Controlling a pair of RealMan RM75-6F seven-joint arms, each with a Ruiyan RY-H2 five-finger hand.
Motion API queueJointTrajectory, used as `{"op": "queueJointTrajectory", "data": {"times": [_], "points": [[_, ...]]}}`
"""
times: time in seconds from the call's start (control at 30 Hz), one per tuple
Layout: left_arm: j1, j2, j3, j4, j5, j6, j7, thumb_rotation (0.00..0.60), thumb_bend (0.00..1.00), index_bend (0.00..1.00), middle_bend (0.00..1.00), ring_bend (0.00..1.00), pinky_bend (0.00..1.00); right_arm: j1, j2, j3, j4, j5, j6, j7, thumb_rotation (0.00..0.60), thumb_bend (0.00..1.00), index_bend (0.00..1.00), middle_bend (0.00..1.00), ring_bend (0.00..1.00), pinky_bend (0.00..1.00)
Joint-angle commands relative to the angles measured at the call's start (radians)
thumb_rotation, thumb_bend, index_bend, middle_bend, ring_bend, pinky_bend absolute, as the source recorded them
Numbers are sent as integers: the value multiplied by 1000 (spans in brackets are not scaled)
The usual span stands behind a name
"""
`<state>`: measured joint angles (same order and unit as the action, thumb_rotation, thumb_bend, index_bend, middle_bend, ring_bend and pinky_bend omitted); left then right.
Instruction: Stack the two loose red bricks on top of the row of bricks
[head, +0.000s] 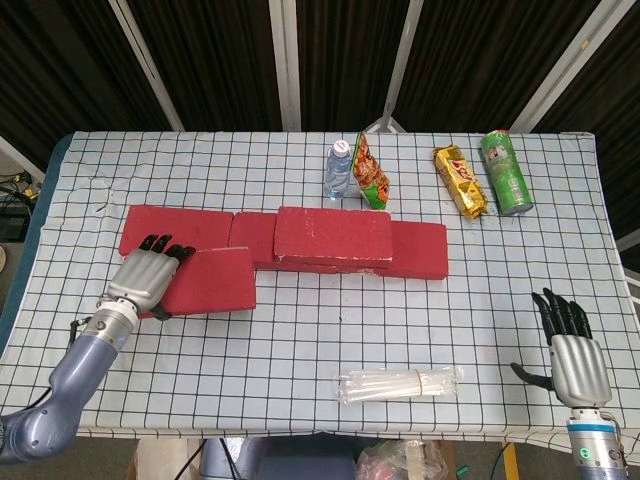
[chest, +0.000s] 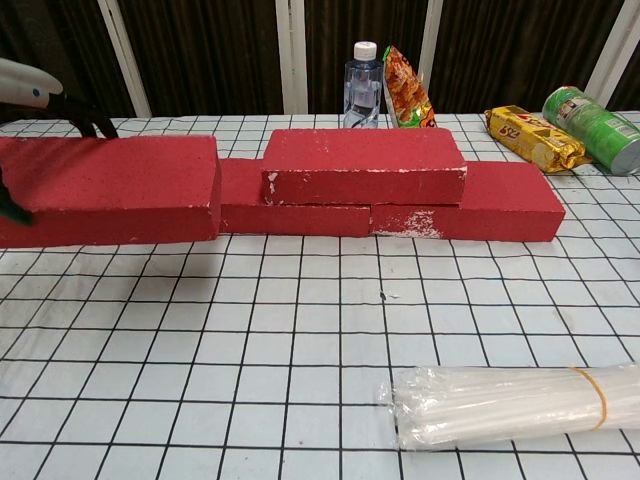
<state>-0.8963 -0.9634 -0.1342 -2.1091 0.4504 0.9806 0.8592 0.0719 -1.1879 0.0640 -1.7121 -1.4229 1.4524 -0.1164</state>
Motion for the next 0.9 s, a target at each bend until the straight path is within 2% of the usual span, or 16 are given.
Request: {"op": "queueJointTrajectory", "data": {"times": [0.03, 0.3, 0.53, 0.9], "points": [[-53, 56, -13, 53, -20, -101, -43, 600, 25, 285, 222, 0, 0, 2, -5, 6, 2, 14, -6, -12, 600, 133, 26, 0, 0, 0], [-107, 77, -1, 189, 14, -235, -116, 600, 28, 288, 222, 0, 0, 6, -23, 22, 10, 57, -10, -69, 600, 133, 26, 0, 0, 0], [-114, 61, -30, 329, 126, -366, -263, 600, 28, 292, 221, 0, 0, 8, -48, 46, 23, 105, 2, -127, 600, 133, 26, 0, 0, 0], [-123, -60, -25, 597, 300, -521, -448, 600, 28, 291, 221, 0, 0, 7, -57, 61, 36, 138, 7, -150, 600, 133, 26, 0, 0, 0]]}}
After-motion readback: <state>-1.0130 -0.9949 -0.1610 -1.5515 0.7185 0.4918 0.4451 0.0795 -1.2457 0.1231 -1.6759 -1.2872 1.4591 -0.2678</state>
